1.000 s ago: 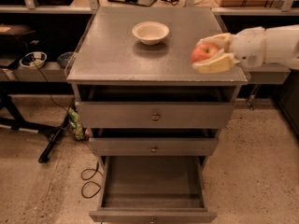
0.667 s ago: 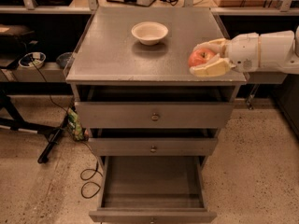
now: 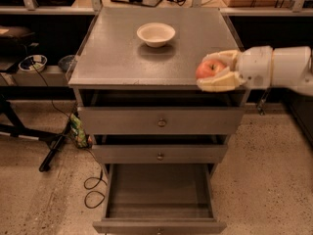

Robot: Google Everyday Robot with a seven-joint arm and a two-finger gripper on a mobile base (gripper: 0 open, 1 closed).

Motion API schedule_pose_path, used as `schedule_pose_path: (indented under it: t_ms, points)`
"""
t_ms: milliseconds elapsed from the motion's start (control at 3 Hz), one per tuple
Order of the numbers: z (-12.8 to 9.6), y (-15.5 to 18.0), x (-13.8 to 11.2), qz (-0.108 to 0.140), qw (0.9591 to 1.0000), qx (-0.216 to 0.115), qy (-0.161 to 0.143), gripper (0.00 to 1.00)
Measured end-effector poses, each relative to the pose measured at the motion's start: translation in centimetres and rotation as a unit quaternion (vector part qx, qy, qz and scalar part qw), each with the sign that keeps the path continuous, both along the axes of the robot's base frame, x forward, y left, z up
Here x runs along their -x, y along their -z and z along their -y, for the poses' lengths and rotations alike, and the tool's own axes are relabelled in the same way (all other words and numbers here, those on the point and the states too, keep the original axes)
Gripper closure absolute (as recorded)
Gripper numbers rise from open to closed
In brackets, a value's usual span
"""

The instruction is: Place apple into bottom drawer

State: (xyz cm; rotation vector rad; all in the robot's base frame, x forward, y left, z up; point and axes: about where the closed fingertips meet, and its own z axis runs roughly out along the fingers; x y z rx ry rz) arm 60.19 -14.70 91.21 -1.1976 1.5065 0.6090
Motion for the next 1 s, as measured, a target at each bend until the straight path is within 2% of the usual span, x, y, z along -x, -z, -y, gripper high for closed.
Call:
schedule_pose_path:
  t_ms: [333, 667, 1000]
  points:
    - [0.6, 1.5, 1.6, 0.000, 0.9987, -0.017, 0.048, 1.00]
    - [1.0, 4.6, 2.4, -0.004, 0.9943, -0.017, 0.105, 1.00]
    - [1.2, 6.7, 2.3, -0.004, 0.9909, -0.015, 0.134, 1.00]
